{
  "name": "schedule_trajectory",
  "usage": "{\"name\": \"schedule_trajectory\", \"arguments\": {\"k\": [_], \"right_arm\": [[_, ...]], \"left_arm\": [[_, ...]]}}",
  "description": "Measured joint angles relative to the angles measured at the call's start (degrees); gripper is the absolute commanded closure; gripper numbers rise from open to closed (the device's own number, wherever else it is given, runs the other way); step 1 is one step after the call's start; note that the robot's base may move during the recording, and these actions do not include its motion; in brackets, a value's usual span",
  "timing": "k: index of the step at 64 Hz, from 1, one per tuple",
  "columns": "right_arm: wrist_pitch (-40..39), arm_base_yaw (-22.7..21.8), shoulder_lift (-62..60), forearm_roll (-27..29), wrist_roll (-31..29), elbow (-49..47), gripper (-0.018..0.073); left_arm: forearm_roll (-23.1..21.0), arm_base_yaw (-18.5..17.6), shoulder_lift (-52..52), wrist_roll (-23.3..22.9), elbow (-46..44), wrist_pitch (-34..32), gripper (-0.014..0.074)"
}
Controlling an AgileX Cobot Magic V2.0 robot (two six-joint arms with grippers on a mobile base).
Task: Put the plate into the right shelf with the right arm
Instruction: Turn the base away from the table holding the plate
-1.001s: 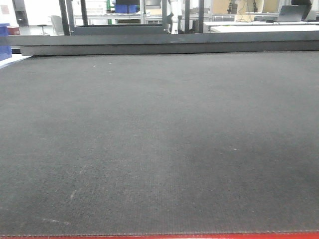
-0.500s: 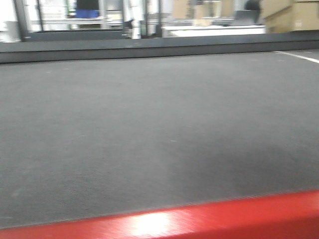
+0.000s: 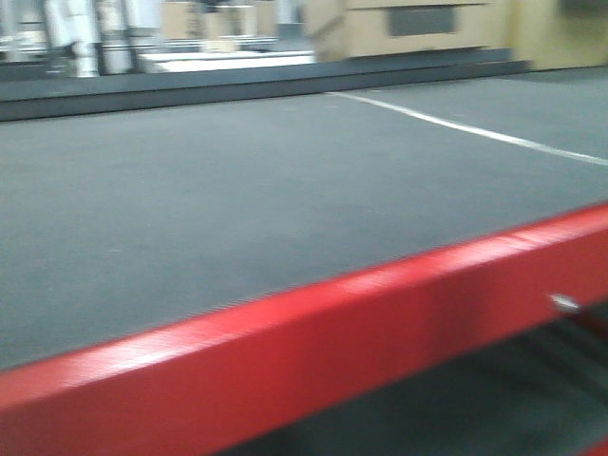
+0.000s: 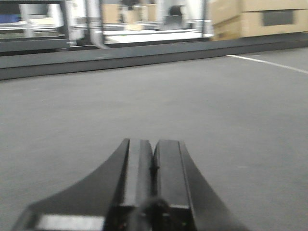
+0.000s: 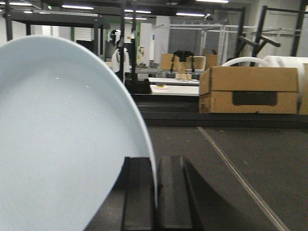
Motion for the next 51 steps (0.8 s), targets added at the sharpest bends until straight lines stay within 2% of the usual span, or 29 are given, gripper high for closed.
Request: {"name": "schedule_trajectory", "arguments": {"k": [51], "right_arm": [[0.00, 0.00, 0.00, -0.08, 0.00, 0.00, 0.0496]], "left_arm": [[0.00, 0.00, 0.00, 0.00, 0.00, 0.00, 0.0643]]}}
